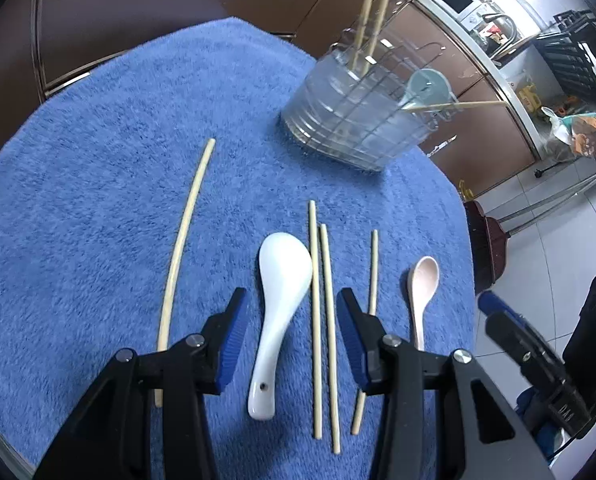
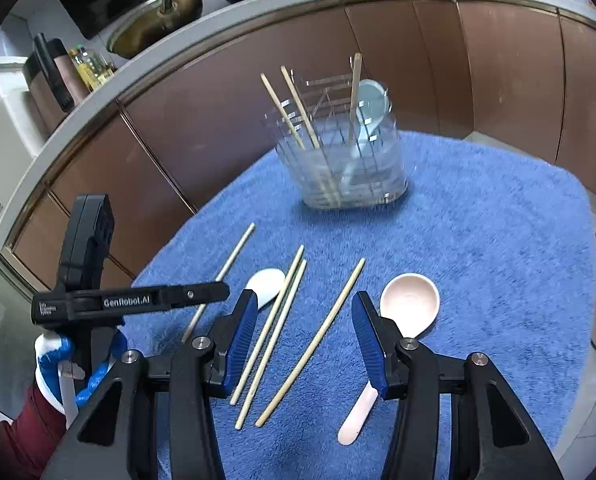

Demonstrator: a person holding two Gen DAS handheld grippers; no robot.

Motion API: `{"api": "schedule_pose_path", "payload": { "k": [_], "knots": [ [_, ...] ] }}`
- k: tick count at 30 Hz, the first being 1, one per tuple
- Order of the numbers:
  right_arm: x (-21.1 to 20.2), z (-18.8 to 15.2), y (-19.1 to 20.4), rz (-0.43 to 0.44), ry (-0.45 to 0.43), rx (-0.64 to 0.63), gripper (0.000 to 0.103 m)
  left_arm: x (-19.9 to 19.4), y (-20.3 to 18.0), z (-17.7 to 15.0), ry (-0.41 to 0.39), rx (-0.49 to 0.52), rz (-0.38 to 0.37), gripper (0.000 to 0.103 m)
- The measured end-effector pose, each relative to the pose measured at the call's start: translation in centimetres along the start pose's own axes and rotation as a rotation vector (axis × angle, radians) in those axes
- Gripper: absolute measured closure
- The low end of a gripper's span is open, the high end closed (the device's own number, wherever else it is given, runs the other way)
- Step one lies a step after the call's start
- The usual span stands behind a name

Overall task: Organize utensils
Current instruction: 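Lower the left gripper onto the white ceramic spoon and close on it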

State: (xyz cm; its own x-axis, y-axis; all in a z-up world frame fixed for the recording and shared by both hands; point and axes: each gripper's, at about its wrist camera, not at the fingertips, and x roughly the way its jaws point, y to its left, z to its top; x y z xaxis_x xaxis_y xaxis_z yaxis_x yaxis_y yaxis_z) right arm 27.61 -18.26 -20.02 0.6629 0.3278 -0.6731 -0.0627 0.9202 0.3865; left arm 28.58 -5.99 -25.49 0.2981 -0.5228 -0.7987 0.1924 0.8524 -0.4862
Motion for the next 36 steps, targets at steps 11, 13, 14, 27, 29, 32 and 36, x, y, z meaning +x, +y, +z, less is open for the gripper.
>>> {"api": "schedule_pose_path", "payload": {
  "k": [11,13,14,27,29,32,36],
  "knots": [
    [3.1,0.2,-1.1,-0.019,0.066,0.019,0.053,3.3,1.2,1.8,0.071,-0.031,-0.032,0.062],
    [3.3,0.2,-1.3,-0.021,0.072,0.020,0.053,3.7,1.1,2.1,0.076,-0.027,-0.032,0.062],
    [3.6,0.2,-1.3,-0.022,0.075,0.020,0.053,3.8,1.1,2.2,0.078,-0.024,-0.032,0.062],
    [4.3,0.3,-1.6,-0.017,0.075,0.019,0.053,4.4,-0.1,3.1,0.119,0.015,0.022,0.062],
    [4.2,0.3,-1.7,-0.018,0.072,0.019,0.053,4.6,-0.4,3.1,0.126,0.012,0.028,0.062],
    [3.9,0.2,-2.0,-0.018,0.067,0.025,0.053,4.8,-0.8,3.1,0.133,0.019,0.042,0.062],
    [3.6,0.2,-2.3,-0.019,0.062,0.030,0.053,5.2,-1.7,2.9,0.136,0.029,0.072,0.064]
  ]
}}
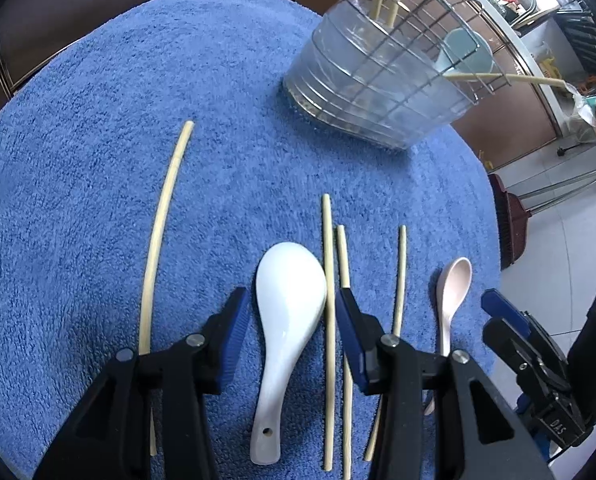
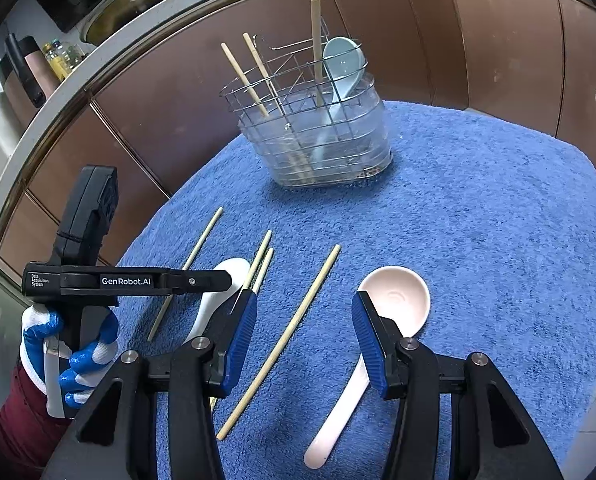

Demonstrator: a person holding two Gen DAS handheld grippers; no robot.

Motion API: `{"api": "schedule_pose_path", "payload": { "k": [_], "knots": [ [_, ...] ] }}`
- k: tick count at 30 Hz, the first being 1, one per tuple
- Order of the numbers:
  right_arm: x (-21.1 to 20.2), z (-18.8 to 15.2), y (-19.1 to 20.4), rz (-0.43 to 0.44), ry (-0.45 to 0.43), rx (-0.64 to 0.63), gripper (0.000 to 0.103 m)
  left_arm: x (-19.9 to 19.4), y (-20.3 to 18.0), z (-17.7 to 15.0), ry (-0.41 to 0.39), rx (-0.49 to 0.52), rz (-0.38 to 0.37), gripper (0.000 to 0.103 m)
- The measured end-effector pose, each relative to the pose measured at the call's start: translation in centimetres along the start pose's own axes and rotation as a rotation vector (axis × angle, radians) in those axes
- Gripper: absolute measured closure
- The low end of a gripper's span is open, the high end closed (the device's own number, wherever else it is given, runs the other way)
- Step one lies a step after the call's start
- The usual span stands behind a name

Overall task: Organize utensils
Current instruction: 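Lower the left gripper onto the white ceramic spoon and close on it, then close the right gripper on a wooden chopstick while the left gripper holds the white spoon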

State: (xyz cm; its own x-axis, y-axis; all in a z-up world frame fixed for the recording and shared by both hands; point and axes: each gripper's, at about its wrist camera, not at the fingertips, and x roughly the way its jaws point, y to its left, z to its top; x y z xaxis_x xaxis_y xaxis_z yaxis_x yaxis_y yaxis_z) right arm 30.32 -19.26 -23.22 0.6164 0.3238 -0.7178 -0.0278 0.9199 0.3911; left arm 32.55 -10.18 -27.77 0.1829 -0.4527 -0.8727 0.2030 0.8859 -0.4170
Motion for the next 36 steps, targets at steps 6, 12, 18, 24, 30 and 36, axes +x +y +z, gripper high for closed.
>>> {"api": "schedule_pose_path", "payload": {
  "k": [6,12,18,24,30,36],
  "knots": [
    [-0.1,0.1,0.1,0.001,-0.004,-0.007,0.053,0.5,-1.0,-0.2,-0.005,0.008,0.021,0.071],
    [0.4,0.2,0.4,-0.006,0.012,-0.018,0.053,0.4,-0.5,-0.4,-0.018,0.010,0.008,0.071],
    [1.8,1.1,1.8,-0.019,0.043,-0.062,0.053,-0.1,1.1,-0.7,-0.034,-0.001,-0.037,0.073],
    [3.7,1.9,3.2,-0.024,0.074,-0.102,0.053,-1.0,2.6,-1.1,-0.059,0.011,-0.086,0.079],
    [5.1,2.2,3.7,-0.030,0.099,-0.118,0.053,-2.4,3.9,-1.4,-0.088,0.015,-0.138,0.087],
    [6.0,2.4,4.1,-0.037,0.115,-0.127,0.053,-3.3,3.8,-1.7,-0.098,0.039,-0.144,0.090]
  ]
}}
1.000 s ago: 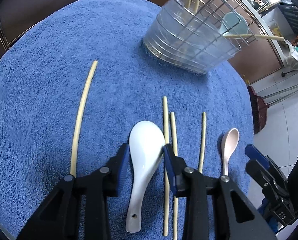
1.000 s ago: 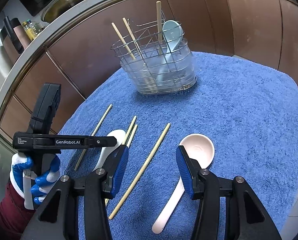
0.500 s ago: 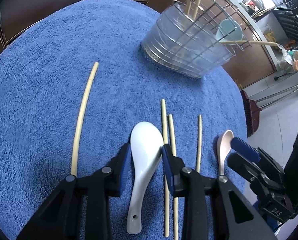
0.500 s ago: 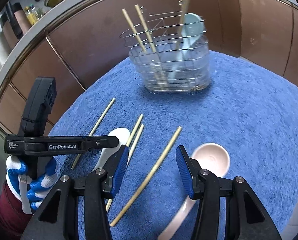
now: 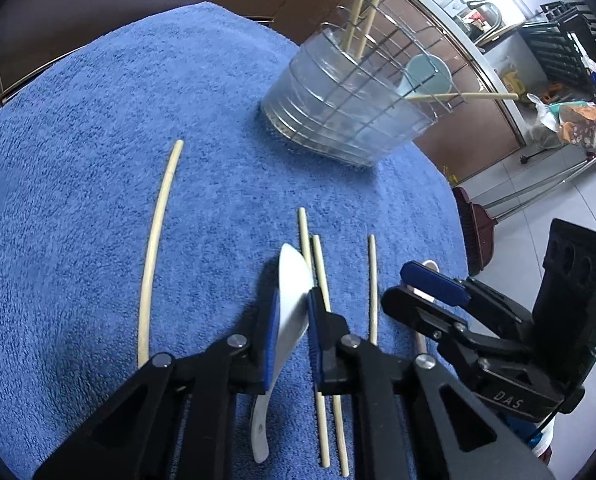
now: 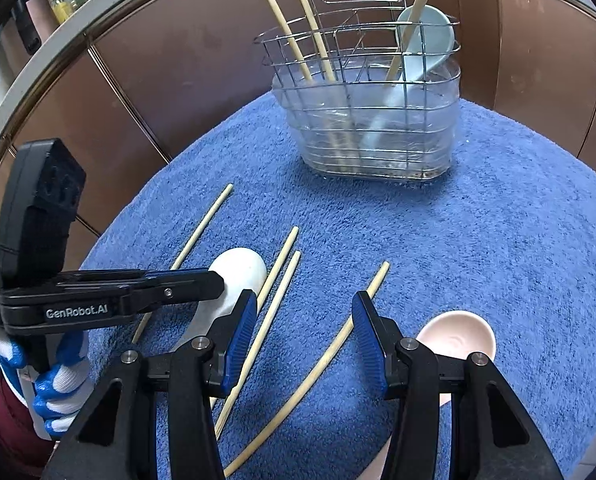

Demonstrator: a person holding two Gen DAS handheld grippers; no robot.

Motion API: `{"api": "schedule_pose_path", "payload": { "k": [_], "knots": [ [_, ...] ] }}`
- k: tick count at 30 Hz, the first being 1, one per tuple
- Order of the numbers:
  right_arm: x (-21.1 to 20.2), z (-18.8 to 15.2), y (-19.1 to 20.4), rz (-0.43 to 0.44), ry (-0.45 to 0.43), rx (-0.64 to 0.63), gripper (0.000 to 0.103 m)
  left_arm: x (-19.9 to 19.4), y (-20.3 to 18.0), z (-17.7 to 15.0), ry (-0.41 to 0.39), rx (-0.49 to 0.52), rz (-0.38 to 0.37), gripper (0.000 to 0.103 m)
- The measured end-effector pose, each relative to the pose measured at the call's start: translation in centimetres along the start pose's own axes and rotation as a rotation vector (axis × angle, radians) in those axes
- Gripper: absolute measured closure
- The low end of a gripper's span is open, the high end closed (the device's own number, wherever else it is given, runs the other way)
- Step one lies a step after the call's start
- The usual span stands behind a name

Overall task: Organize utensils
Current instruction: 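Close the right gripper on a wooden chopstick while the left gripper holds the white spoon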

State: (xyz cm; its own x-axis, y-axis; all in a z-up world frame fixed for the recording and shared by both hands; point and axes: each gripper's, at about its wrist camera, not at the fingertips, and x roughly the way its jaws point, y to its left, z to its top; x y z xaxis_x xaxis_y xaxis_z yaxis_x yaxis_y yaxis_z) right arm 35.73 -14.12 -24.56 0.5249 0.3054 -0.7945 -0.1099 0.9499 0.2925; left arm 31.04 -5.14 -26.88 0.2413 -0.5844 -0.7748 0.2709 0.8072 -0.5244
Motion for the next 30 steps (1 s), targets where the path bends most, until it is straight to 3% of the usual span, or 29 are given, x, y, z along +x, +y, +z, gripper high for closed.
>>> {"api": "schedule_pose_path", "payload": {
  "k": [12,19,26,30],
  "knots": [
    [-0.2,1.0,-1.2,-0.016,0.001,0.013,0.053,0.9,-3.4,-0.9,0.017,0.073,0.026,0.092],
    [0.7,1.4,-0.2,-0.014,0.031,-0.007,0.054,0.1,-2.3,-1.2,-0.021,0.034,0.018,0.099],
    [3.4,2.2,0.7,0.006,0.131,-0.007,0.073,-0.8,-1.1,-1.3,-0.040,0.023,0.005,0.099],
    [4.9,2.7,0.3,0.011,0.177,0.025,0.078,-1.2,-0.4,-1.2,-0.049,0.014,-0.001,0.099]
  ]
}}
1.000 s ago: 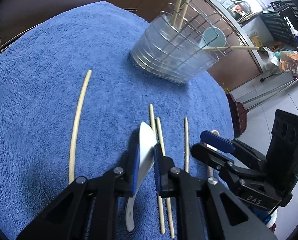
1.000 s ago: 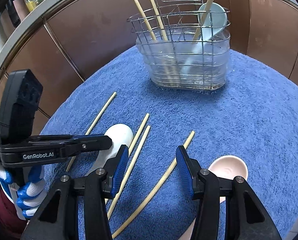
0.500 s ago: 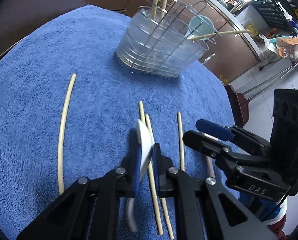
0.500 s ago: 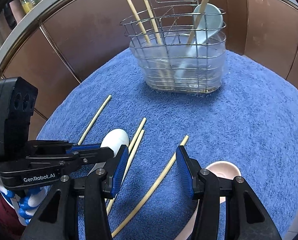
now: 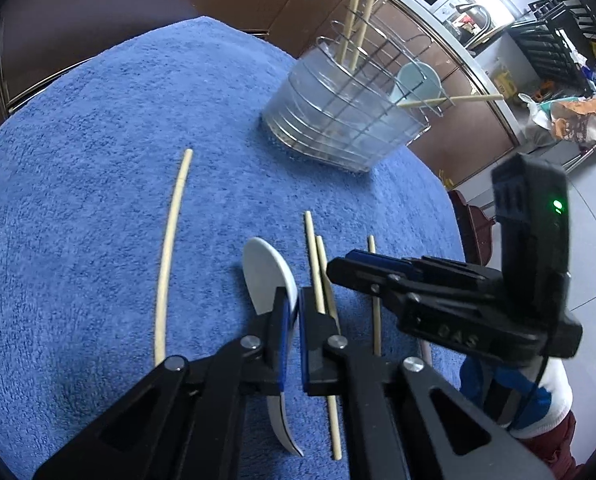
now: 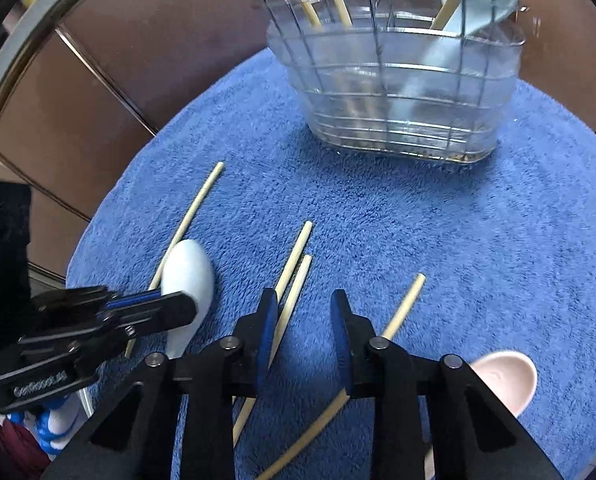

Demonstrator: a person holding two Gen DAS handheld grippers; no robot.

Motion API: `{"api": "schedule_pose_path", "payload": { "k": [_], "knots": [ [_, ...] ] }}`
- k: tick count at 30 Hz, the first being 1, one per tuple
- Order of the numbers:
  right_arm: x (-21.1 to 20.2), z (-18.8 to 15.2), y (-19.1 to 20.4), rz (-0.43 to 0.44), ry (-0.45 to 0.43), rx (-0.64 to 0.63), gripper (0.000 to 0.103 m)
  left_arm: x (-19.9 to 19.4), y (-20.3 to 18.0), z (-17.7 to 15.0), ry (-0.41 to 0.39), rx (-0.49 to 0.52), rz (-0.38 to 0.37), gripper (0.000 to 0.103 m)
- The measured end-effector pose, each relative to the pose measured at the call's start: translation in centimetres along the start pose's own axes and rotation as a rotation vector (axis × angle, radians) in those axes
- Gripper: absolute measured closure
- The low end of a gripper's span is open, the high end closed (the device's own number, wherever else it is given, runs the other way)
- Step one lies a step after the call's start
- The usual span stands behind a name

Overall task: Organize utensils
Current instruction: 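Close the right gripper on a wooden chopstick while the left gripper holds the white spoon, then carry the white spoon with the left gripper into the holder while the right drops the chopstick in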

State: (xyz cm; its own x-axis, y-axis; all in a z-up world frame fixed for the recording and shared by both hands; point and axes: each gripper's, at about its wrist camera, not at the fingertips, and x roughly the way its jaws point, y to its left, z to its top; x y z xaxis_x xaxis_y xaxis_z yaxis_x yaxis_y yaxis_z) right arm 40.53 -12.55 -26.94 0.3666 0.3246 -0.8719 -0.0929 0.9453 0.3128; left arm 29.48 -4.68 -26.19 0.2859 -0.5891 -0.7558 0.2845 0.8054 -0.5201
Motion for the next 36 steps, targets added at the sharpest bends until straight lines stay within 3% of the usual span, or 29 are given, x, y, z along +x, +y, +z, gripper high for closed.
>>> {"api": "schedule_pose_path", "payload": {
  "k": [12,17,25,36],
  "knots": [
    [2.5,2.8,1.4,-0.038,0.101,-0.005,0.084,-1.2,0.4,-0.2,-0.037,0.024,0.011,0.099],
    [3.0,3.8,2.6,-0.053,0.144,-0.022,0.096,-2.2,0.0,-0.6,-0.062,0.031,0.020,0.099],
    [3.4,3.5,2.3,-0.012,0.139,0.044,0.097,-5.1,-0.4,-1.7,-0.104,0.034,0.034,0.099],
    [4.2,3.5,4.4,-0.101,0.169,-0.026,0.096,-6.0,-0.3,-2.2,-0.116,0.027,0.028,0.099]
  ]
}}
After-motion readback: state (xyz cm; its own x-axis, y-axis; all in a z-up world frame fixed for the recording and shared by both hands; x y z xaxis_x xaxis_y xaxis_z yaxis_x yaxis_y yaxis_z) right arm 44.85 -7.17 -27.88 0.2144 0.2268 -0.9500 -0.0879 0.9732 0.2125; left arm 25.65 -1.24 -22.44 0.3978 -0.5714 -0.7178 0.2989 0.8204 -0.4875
